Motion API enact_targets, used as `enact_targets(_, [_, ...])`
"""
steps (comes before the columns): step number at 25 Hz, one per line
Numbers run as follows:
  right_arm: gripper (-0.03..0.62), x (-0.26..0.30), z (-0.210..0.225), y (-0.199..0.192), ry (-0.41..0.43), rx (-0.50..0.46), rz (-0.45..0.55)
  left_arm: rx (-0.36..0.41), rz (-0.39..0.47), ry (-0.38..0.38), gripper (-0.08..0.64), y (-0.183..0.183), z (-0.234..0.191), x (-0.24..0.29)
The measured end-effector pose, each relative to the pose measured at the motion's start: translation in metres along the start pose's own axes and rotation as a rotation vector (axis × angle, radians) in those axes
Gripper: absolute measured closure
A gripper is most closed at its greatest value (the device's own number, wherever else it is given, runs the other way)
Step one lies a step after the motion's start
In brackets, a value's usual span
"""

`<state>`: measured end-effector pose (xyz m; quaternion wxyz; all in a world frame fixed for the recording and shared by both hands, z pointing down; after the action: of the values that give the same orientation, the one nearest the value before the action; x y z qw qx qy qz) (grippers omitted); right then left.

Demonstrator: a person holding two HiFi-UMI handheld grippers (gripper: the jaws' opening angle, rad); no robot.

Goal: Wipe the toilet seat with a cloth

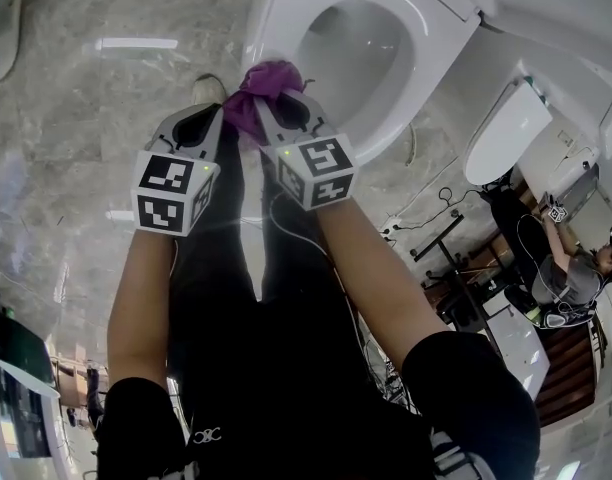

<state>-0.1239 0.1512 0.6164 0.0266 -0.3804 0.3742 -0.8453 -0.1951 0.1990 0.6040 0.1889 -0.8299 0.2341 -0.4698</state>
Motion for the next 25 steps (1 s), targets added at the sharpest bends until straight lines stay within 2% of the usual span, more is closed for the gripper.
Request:
enact_targets(5, [0.537,0.016,0.014,0.022,-0.024,-0.014,0.018,-0.017,0.022,0.021,0.552,0.009,-0.018,-0.003])
enact_targets(10, [0.537,0.039,0.048,0.065,-0.078,-0.014,0.085,-0.009,0.022,0.012,0.552,0.015,-0.019,-0.004])
enact_targets(18, [0.537,0.063,0.089,0.118,-0.082,-0.109,0.116,-0.012,0.009,0.005,0.552,0.005,-0.012,0.001])
enact_targets(22, [0.537,0.075,0.104,0.143,-0.14,-0.162,0.138,-0.015,0.003,0.007,0.552,0.002,-0.005,0.006])
enact_targets(25, [0.537,0.088,0.117,0.166,-0.207,-0.156,0.164,-0.005,0.002,0.003,0.552,0.005,0.001,0.011])
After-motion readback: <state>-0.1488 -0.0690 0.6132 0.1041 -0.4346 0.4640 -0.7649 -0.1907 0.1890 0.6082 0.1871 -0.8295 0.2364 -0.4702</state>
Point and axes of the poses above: the fingertips, and each gripper's own axes: x forward along the fingers, z to its right, y out of its top, the point moved 2 cm from there along -x, backward along the fingers, and after that the axes turned 11 degrees about z, right-handed, at the moved point
